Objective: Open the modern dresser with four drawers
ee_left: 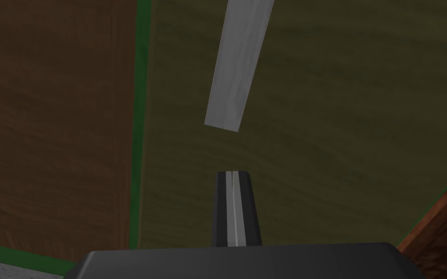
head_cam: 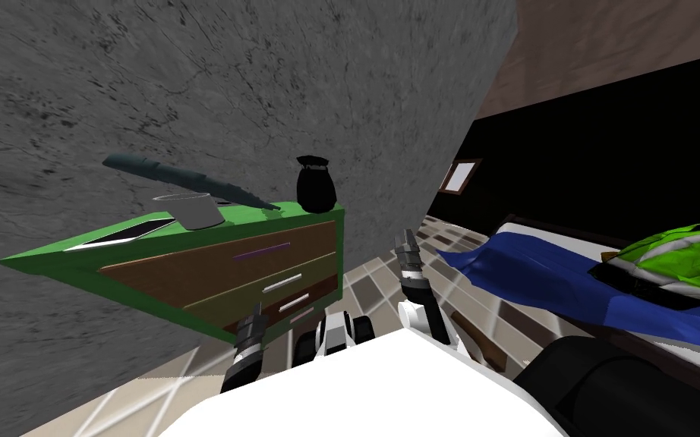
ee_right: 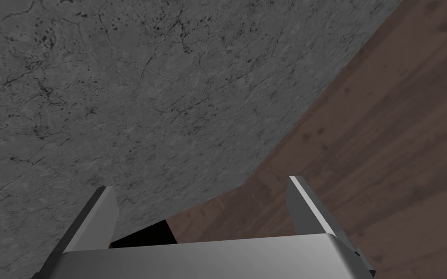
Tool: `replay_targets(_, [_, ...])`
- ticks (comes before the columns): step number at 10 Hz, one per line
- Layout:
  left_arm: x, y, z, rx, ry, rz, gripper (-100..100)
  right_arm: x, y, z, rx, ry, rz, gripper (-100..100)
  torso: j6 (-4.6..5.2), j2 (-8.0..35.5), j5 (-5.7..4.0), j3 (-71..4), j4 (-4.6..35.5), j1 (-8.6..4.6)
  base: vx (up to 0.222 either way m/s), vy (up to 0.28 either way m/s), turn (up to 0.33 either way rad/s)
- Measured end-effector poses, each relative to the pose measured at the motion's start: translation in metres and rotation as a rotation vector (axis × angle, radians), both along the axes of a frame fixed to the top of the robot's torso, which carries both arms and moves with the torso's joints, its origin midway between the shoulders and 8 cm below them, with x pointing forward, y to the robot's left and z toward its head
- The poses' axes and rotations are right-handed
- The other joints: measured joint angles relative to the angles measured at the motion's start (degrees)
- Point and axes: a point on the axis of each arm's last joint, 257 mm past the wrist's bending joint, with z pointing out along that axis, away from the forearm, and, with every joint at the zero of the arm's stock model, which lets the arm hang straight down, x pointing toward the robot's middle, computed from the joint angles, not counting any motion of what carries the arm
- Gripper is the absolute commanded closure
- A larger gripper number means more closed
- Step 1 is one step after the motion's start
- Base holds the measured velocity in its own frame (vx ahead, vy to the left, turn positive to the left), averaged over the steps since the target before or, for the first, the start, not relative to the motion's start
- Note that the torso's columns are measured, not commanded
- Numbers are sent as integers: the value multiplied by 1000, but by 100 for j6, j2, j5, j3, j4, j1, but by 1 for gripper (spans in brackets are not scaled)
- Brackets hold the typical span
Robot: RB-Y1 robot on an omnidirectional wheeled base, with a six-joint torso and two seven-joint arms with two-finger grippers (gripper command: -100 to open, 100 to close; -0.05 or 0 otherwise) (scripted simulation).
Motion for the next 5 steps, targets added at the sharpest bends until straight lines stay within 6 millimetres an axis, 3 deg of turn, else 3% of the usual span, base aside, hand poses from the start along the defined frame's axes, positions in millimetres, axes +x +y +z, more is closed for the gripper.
replay_targets(4, [2, 1, 3, 1, -1, -5, 100, 0, 0, 0, 0, 0, 0, 0, -1, 22, -6, 13, 6, -20, -162, -51, -20])
replay_targets(5, [2, 1, 3, 0, 0, -5, -100, 0, 0, 0, 0, 0, 0, 0, 0, -24, -1, -11, -4, 0, -18, -10, -2])
